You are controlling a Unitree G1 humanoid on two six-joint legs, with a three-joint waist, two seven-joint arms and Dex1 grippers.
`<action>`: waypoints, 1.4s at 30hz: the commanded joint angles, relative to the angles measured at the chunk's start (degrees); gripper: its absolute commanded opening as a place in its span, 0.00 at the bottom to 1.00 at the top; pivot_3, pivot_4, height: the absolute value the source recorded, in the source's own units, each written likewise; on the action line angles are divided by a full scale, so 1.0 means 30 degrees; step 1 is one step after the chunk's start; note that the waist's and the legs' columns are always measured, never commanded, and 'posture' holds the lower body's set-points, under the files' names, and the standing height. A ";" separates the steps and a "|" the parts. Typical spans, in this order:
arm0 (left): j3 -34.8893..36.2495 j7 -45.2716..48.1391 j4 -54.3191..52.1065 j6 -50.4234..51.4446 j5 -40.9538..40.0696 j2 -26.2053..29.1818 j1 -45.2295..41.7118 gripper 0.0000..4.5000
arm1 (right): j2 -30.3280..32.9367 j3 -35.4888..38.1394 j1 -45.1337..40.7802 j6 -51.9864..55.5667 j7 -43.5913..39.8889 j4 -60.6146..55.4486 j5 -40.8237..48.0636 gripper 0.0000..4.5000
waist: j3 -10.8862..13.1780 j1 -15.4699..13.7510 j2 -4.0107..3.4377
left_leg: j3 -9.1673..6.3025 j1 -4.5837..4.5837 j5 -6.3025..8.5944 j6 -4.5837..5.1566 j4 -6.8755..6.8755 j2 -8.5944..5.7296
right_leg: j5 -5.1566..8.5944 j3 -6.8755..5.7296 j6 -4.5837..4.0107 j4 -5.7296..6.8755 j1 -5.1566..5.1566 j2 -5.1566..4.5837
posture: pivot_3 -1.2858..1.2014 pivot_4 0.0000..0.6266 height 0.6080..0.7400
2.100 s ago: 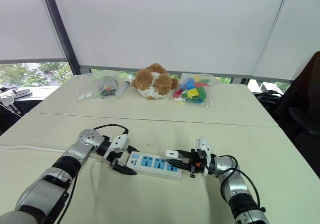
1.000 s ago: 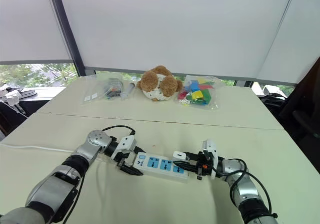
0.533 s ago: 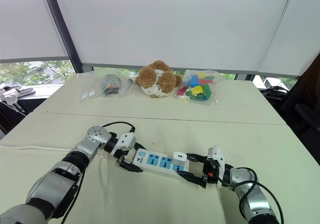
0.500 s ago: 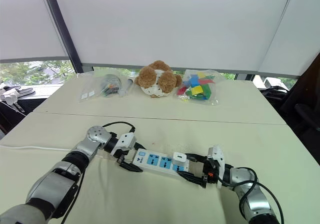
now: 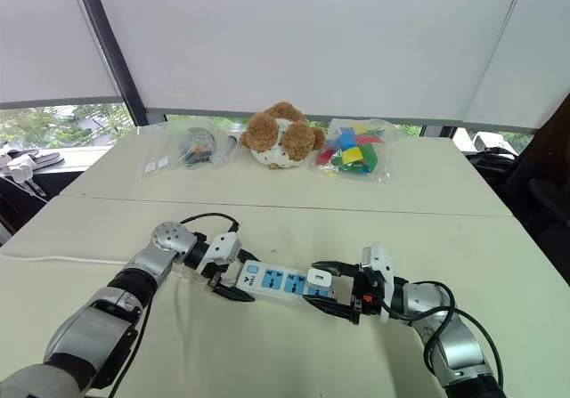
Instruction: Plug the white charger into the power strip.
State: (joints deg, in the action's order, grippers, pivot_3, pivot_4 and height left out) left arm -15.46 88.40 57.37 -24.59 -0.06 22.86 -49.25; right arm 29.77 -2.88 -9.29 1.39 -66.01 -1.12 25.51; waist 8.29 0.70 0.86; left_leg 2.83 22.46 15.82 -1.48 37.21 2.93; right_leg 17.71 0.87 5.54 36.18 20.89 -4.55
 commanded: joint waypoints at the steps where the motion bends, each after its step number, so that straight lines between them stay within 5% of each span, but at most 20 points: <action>1: -0.0201 -0.0526 0.0611 -0.0087 0.0812 0.0260 0.0050 0.68 | -0.0090 0.0210 -0.0490 0.0007 0.0316 -0.0672 0.0055 0.52 | 0.0001 -0.0002 0.0001 | 0.0000 0.0000 0.0000 0.0000 0.0001 -0.0002 | -0.0006 0.0002 0.0014 0.0000 0.0000 0.0004 | 0.52 0.24 0.99; 4: -0.0191 -0.0533 0.0655 -0.0137 0.0821 0.0205 0.0043 0.68 | -0.0072 0.0083 -0.0670 -0.0099 0.0321 -0.0188 -0.0229 0.18 | 0.0002 -0.0005 0.0005 | 0.0002 0.0001 -0.0001 0.0000 0.0001 -0.0005 | -0.0014 0.0005 0.0054 0.0000 0.0005 0.0009 | 0.52 0.24 0.99; 23: -0.0255 -0.0184 0.0455 -0.0118 0.0972 0.0156 -0.0022 0.68 | 0.0984 -0.1799 -0.4212 0.2316 -0.3026 0.5891 -0.1676 0.18 | -0.0014 0.0016 0.0030 | -0.0007 -0.0021 -0.0002 0.0001 0.0018 -0.0003 | -0.0033 0.0025 0.0114 0.0001 -0.0016 0.0058 | 0.52 0.24 0.99; 42: -0.0137 -0.0615 0.0186 -0.0045 0.0915 0.0151 0.0484 0.68 | 0.0540 -0.3640 -0.5273 0.3113 -0.2431 0.9011 -0.3469 0.18 | -0.0143 0.0178 0.0172 | -0.0037 -0.0343 0.0004 -0.0008 -0.0079 0.0100 | 0.0003 0.0061 0.0033 -0.0022 -0.0203 -0.0034 | 0.52 0.24 0.99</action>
State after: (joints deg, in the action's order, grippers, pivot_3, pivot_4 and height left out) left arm -14.87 87.78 58.39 -23.90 0.62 23.51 -48.21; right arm 31.43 -9.03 -27.44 7.41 -77.01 18.71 23.42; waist 7.87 1.23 1.37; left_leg 2.71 21.41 15.84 -1.52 36.98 3.26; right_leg 17.72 1.06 5.63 36.12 20.35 -4.68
